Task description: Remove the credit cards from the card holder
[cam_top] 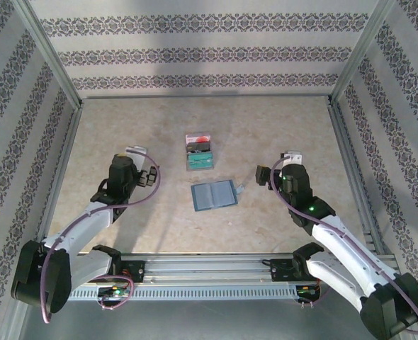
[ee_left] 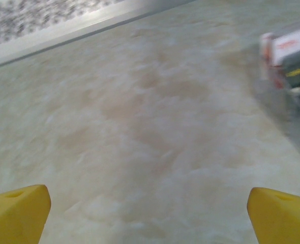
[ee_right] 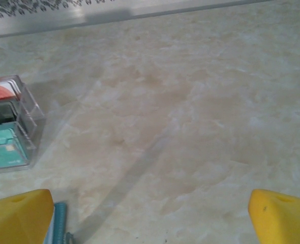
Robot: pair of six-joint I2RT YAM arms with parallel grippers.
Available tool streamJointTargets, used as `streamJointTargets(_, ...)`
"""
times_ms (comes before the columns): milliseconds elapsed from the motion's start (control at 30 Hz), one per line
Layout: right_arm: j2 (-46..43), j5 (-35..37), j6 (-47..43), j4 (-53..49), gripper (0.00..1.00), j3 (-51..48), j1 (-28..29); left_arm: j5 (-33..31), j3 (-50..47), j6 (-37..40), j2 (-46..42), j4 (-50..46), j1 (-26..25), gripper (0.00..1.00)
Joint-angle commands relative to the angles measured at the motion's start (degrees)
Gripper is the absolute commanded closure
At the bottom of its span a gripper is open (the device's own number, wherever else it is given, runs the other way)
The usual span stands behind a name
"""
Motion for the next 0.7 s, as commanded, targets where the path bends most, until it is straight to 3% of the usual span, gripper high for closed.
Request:
streamJointTargets(0, 1.4, 3.5, -4.2, 4.8, 0.02, -0.1, -1.3, -3.5, -2.5, -6.6, -0.8, 8.0, 3.9, 0.01)
streamJointTargets(433, 1.1, 9.6, -11.1, 17.8, 0.02, -5.9, -8.4, -1.0, -9.4, -5.1, 8.8, 27.9, 8.9, 0.01)
streamJointTargets(667, -1.2, 6.0, -14.8, 25.7, 0.02, -12.1, -14.2, 1.4, -10.0, -3.3, 16.8, 39.3, 8.9, 0.01)
